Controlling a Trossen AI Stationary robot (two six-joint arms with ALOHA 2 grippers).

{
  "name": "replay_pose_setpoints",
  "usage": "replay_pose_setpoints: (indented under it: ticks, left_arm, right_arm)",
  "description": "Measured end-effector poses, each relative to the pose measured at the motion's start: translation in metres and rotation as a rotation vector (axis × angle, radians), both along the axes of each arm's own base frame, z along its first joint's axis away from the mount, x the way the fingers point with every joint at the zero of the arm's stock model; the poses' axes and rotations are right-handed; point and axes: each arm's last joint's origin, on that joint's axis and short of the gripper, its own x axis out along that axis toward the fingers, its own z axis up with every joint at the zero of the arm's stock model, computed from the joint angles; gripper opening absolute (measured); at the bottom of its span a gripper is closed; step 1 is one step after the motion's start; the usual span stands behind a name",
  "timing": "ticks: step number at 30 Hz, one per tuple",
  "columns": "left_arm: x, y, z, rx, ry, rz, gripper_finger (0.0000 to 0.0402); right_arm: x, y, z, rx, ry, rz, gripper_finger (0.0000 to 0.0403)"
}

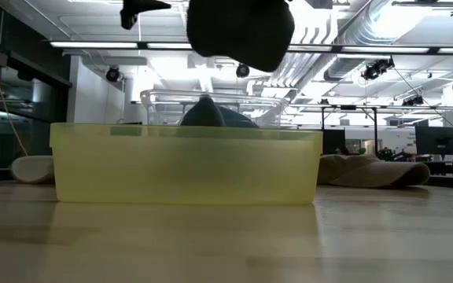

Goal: Pick & Place hat
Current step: Put the gray cap into the transparent bin

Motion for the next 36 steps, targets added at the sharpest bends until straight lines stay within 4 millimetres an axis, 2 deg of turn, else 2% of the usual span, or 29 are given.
replay_pose_setpoints:
  ticks: [5, 8, 12, 15, 18, 22, 36]
  left_arm:
    - [-0.004, -0.002, 0.000, -0.007, 0.011, -0.002, 0.0266]
    - [-0.004, -0.003, 0.000, -0.007, 0.012, -0.013, 0.0266]
    - [-0.004, -0.004, 0.000, -0.007, 0.010, -0.049, 0.0266]
    - [-0.004, -0.004, 0.000, -0.009, 0.012, -0.056, 0.0266]
    - [-0.004, -0.004, -0.001, -0.012, 0.017, -0.055, 0.0266]
    - [-0.004, -0.004, -0.001, -0.013, 0.018, -0.055, 0.0266]
    - [-0.004, -0.004, -0.005, -0.030, 0.057, -0.048, 0.0266]
  right_arm:
    - [0.018, -0.007, 0.006, 0.014, 0.046, 0.075, 0.0025]
    - [0.034, -0.012, 0.003, 0.013, 0.094, 0.125, 0.0025]
    - [0.054, -0.021, -0.008, 0.019, 0.164, 0.182, 0.0025]
    - [0.065, -0.027, -0.024, 0.032, 0.219, 0.205, 0.0025]
    - [0.070, -0.031, -0.043, 0.089, 0.247, 0.240, 0.0025]
    - [0.076, -0.034, -0.057, 0.093, 0.249, 0.252, 0.0025]
    - [0.092, -0.038, -0.064, -0.048, 0.160, 0.330, 0.0025]
